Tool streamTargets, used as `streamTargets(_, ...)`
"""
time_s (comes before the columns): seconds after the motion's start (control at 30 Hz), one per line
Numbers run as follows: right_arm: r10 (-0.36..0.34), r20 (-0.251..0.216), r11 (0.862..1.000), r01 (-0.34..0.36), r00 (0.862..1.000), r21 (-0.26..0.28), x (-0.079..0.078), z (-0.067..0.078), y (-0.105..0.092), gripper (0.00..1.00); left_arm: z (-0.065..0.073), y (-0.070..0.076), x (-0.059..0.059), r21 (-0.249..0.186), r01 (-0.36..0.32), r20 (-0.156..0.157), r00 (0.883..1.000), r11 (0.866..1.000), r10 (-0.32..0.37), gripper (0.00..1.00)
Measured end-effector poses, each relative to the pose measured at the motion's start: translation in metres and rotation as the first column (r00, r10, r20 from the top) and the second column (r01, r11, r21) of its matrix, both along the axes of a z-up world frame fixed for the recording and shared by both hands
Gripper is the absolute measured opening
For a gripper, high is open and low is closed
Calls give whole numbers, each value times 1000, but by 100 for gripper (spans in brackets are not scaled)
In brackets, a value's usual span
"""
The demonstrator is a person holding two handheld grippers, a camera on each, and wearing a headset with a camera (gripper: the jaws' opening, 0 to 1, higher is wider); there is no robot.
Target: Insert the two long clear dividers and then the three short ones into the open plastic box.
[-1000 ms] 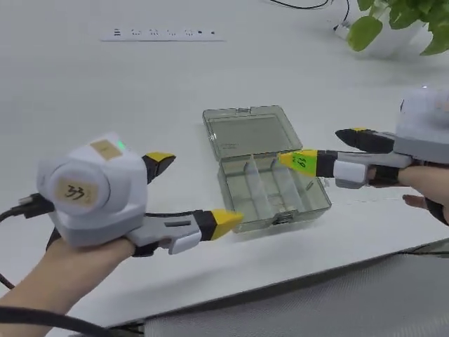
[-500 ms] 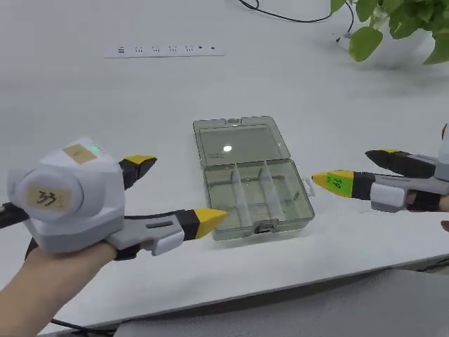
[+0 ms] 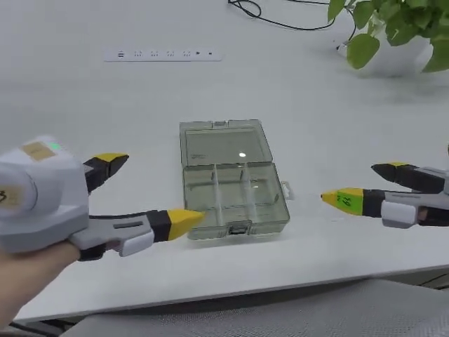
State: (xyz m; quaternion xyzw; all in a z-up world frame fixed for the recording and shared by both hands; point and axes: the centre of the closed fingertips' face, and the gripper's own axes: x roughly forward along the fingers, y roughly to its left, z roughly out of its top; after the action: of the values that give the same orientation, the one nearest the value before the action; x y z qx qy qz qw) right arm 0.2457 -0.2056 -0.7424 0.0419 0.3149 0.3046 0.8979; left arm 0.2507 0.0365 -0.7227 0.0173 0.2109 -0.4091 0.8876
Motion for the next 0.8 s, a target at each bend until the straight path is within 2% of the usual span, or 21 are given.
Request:
streamTargets(0.17,94,-1,994,-94,996,-52,0,-7,-4,95,1,-4,-4,2,-16,4,1000,1000,16,100)
streamTargets(0.23,106,-1,993,-105,994,-58,2,-8,-5,94,1,-5,-4,0,-16,3,1000,1000,16,100)
streamTargets(0.37,162,-11,985,-162,987,-61,5,-11,-1,94,-2,-10,-6,31,-1,8,1000,1000,1,100)
streamTargets(0.47,250,-40,960,-253,967,-116,1,-19,1,93,-5,-11,-6,50,6,8,1000,999,-6,100)
streamTargets(0.53,308,-41,938,-310,951,-154,0,-23,5,91,-6,-11,-6,56,3,10,1000,998,-3,100)
streamTargets(0.63,346,-74,919,-353,935,-175,0,-29,9,88,-5,-12,-7,53,-7,12,1000,999,6,100)
streamTargets(0.67,375,-83,904,-384,923,-188,0,-32,10,88,-4,-12,-7,51,-14,14,1000,999,13,100)
streamTargets(0.7,384,-89,898,-394,919,-197,1,-33,10,86,-4,-12,-7,50,-16,14,1000,999,15,100)
streamTargets(0.73,413,-95,881,-424,906,-210,1,-35,12,85,-4,-13,-8,47,-19,13,1000,999,18,100)
streamTargets(0.77,427,-106,872,-440,898,-214,1,-36,13,84,-4,-13,-8,48,-20,12,1000,999,19,100)
streamTargets(0.8,446,-122,857,-463,887,-227,0,-39,13,82,-4,-13,-9,48,-20,11,1000,999,19,100)
